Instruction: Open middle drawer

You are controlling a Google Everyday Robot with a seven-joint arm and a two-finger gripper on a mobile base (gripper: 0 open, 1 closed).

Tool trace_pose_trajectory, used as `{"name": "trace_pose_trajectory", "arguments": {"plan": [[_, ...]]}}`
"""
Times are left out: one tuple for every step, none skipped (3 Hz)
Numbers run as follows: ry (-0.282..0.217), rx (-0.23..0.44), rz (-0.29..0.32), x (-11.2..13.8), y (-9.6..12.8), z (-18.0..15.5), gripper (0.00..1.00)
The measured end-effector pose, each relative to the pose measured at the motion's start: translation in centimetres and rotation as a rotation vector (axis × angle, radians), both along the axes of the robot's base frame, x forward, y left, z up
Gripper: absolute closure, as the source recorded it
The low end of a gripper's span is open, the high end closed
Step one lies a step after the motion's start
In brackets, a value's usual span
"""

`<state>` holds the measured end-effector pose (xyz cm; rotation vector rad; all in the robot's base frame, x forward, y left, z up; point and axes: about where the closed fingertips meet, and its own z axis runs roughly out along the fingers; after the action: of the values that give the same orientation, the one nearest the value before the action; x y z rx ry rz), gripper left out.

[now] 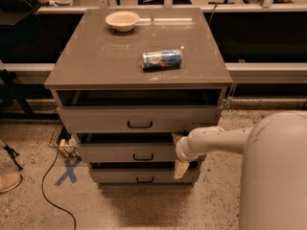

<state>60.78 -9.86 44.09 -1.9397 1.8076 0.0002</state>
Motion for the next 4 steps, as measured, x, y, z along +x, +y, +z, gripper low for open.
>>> {"name": "trace_pose_trajectory", "arguments": {"plan": [[0.040, -0.018, -0.005, 1.2, 0.7, -2.0, 0.19], [0.043, -0.035, -0.030, 1.1, 0.2, -2.3, 0.42], [0.038, -0.040, -0.059, -0.4, -0.9, -1.9, 0.66], [0.038, -0.040, -0.060, -0.4, -0.9, -1.6, 0.96]]}}
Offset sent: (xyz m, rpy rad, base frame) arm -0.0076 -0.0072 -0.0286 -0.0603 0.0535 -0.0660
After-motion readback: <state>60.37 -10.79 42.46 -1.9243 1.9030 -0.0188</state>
